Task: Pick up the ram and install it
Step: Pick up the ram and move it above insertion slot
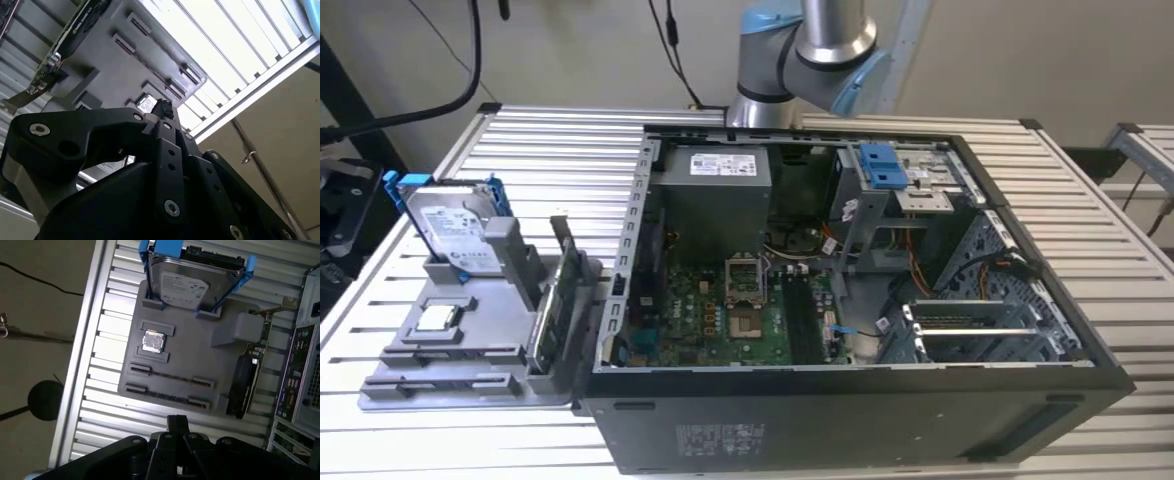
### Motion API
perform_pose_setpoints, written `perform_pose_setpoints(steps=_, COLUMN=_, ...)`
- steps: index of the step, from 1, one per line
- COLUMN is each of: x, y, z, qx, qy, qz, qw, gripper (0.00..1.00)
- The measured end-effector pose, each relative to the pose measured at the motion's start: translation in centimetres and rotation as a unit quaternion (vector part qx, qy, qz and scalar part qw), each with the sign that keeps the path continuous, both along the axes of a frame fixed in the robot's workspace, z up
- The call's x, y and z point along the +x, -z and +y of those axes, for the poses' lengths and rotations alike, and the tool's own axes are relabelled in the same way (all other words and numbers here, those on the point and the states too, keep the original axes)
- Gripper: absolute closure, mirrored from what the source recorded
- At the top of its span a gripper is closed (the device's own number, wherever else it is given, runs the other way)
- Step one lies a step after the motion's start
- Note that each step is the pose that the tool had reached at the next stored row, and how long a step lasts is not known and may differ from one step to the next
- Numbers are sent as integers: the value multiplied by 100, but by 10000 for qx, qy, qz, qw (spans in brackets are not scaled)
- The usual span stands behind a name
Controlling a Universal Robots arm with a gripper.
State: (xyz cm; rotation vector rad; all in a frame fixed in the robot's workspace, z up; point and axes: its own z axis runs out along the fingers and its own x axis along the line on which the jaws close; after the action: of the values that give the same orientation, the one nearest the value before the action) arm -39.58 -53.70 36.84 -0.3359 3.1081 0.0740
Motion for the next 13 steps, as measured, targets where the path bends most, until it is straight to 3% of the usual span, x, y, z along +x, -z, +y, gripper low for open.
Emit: perform_pose_setpoints(steps=13, x=-1, y=0, z=0, qx=-4, qy=-484, qz=0, qw=9988, gripper=89)
